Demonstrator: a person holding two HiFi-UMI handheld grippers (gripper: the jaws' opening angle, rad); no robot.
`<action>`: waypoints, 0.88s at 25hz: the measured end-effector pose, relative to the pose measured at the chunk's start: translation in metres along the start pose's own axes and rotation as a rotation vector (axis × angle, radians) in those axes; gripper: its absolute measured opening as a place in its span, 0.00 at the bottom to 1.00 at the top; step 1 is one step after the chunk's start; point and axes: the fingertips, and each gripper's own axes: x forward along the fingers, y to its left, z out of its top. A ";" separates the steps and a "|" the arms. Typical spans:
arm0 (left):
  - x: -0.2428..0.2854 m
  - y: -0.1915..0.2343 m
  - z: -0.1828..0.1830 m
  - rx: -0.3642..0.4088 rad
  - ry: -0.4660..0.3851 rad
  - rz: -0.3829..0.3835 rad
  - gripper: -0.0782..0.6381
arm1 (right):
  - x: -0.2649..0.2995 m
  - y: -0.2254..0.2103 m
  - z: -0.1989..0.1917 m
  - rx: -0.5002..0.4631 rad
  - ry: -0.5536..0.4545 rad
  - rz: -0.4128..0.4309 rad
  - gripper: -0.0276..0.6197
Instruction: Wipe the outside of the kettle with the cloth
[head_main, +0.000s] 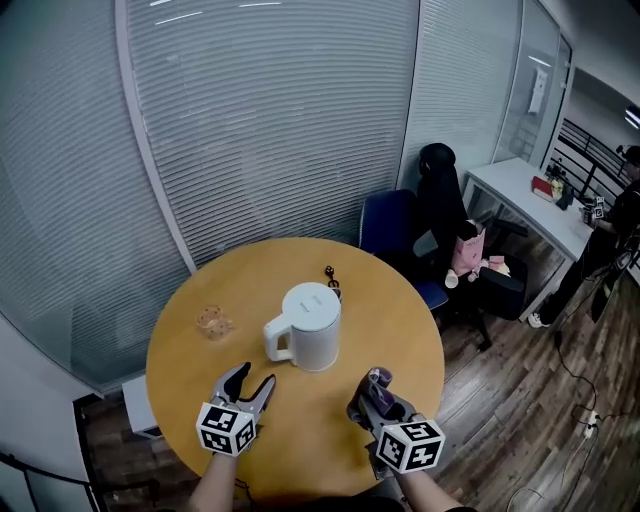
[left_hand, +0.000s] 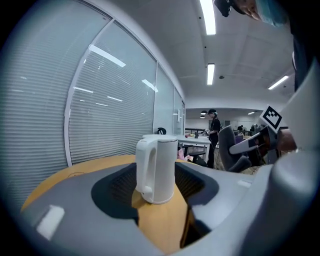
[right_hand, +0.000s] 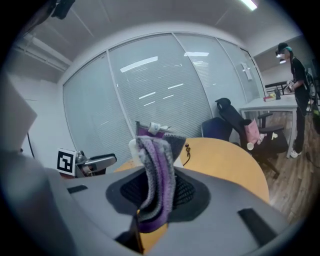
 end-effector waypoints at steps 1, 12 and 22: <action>0.006 0.004 0.003 0.009 -0.004 -0.009 0.42 | 0.004 0.003 0.002 -0.010 -0.001 -0.003 0.19; 0.075 0.015 0.008 0.098 0.068 -0.071 0.48 | 0.047 0.015 0.025 -0.088 0.021 0.065 0.19; 0.090 0.020 0.005 0.007 0.085 -0.010 0.40 | 0.081 0.027 0.050 -0.258 0.027 0.155 0.19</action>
